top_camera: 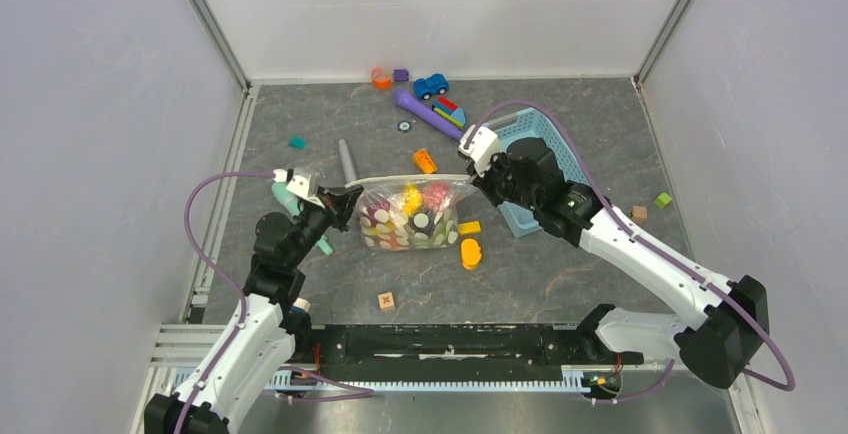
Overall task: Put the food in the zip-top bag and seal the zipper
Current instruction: Zip the zipper food storage bag at the center of the board, then place the zipper food storage bag at the center of the board.
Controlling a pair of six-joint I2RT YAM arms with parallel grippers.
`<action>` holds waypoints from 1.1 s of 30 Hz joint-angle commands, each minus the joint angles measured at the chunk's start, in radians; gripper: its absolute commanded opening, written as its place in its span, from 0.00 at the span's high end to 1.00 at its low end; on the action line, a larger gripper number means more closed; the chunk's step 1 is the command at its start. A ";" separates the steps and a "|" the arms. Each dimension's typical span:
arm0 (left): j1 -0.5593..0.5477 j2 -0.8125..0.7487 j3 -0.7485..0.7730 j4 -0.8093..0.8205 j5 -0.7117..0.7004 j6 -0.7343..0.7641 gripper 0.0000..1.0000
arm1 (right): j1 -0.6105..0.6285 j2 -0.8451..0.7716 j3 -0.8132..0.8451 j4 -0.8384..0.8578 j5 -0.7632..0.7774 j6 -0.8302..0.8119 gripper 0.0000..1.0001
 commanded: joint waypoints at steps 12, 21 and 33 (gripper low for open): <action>0.015 0.045 0.082 -0.028 -0.056 -0.066 0.98 | -0.034 -0.101 -0.061 0.114 0.079 0.119 0.02; 0.015 0.224 0.190 -0.043 -0.125 -0.225 0.98 | -0.034 -0.305 -0.243 0.227 0.390 0.281 0.02; -0.014 0.667 0.544 -0.050 -0.470 -0.343 0.98 | -0.033 -0.442 -0.427 0.319 0.563 0.307 0.02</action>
